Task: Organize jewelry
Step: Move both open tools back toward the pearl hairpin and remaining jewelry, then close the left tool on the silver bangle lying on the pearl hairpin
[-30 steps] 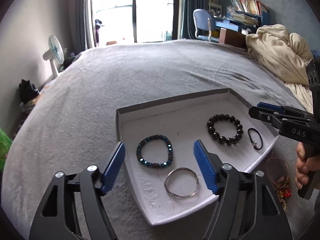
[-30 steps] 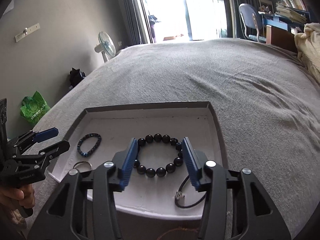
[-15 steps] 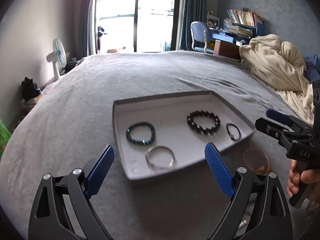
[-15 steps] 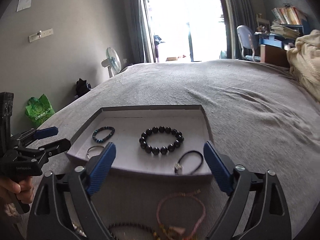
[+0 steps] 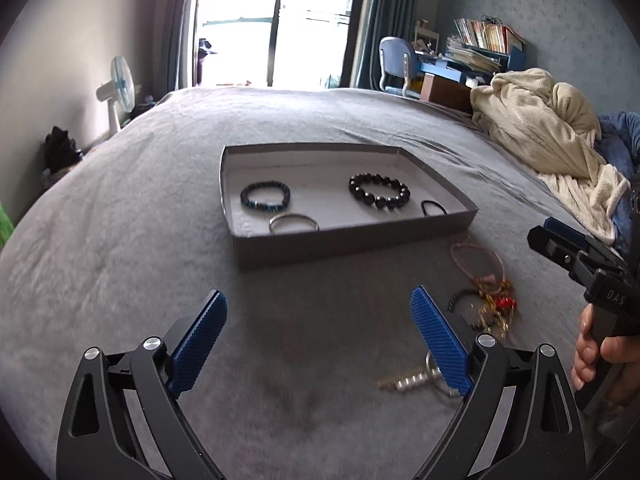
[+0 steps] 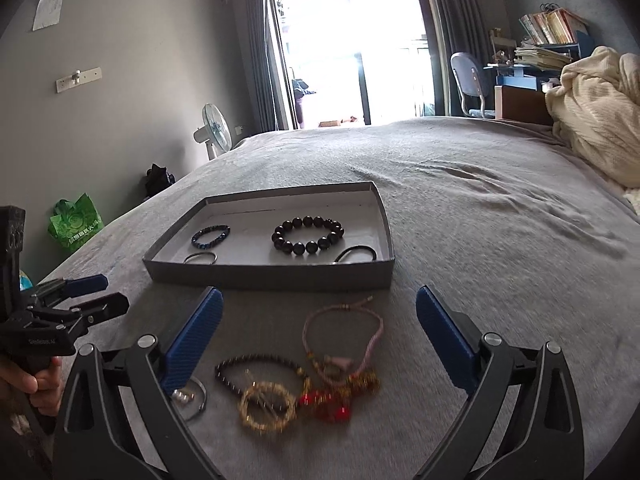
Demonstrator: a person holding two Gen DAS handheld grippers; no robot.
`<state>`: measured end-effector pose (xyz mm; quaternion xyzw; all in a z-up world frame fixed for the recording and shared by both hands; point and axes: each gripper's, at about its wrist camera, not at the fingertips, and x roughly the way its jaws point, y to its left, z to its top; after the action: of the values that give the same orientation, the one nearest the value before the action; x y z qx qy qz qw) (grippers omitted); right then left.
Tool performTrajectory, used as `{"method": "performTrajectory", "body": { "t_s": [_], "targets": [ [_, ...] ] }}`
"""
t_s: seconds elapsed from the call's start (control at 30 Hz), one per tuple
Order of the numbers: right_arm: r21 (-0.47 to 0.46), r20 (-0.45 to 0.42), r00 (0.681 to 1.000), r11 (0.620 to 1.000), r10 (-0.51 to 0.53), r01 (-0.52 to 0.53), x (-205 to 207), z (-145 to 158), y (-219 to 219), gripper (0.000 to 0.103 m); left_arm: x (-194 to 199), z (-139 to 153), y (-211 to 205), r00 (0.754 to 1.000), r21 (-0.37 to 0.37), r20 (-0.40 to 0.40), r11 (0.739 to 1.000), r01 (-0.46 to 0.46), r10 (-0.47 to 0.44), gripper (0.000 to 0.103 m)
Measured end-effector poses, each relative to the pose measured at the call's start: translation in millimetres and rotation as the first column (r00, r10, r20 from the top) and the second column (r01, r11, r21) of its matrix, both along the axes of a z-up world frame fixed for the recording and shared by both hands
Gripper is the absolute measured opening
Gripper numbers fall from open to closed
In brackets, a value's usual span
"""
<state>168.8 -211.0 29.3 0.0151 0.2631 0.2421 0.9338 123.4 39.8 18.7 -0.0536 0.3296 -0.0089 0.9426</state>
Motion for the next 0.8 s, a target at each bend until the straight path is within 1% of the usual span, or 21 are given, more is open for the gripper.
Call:
{"method": "performTrajectory", "body": {
  "t_s": [0.1,0.17,0.4,0.6,0.73,0.8],
  "targets": [
    [-0.001,0.006,1.0,1.0,-0.01,0.01,-9.9,-1.6,-4.4,0.097,-9.2,-2.5,-4.3,1.0,0.0,0.009,1.0,-0.005,0.005,0.093],
    [-0.001,0.006,1.0,1.0,-0.017,0.017,-14.1,-3.2,-5.7,0.097,-14.4,-4.3,-8.7,1.0,0.001,0.01,1.0,0.008,-0.008,0.093],
    [-0.002,-0.007,0.999,0.999,-0.037,0.037,-23.6,-10.4,-9.1,0.097,-24.3,-5.7,-42.0,0.995,0.082,0.012,0.992,0.095,-0.096,0.093],
    [-0.009,-0.006,0.999,0.999,-0.043,0.043,-27.0,-12.7,-8.2,0.097,-29.8,-11.3,-57.3,0.992,0.099,0.004,0.987,0.123,-0.124,0.093],
    [0.013,-0.027,0.998,0.998,-0.055,0.056,-23.2,-14.4,-14.5,0.097,-30.8,-14.3,-70.1,0.986,0.137,-0.014,0.977,0.166,-0.166,0.093],
    [0.033,-0.045,0.997,0.997,-0.068,0.069,-20.7,-16.1,-19.3,0.097,-25.9,-18.1,-77.5,0.979,0.151,-0.05,0.967,0.204,-0.198,0.093]
  ]
}}
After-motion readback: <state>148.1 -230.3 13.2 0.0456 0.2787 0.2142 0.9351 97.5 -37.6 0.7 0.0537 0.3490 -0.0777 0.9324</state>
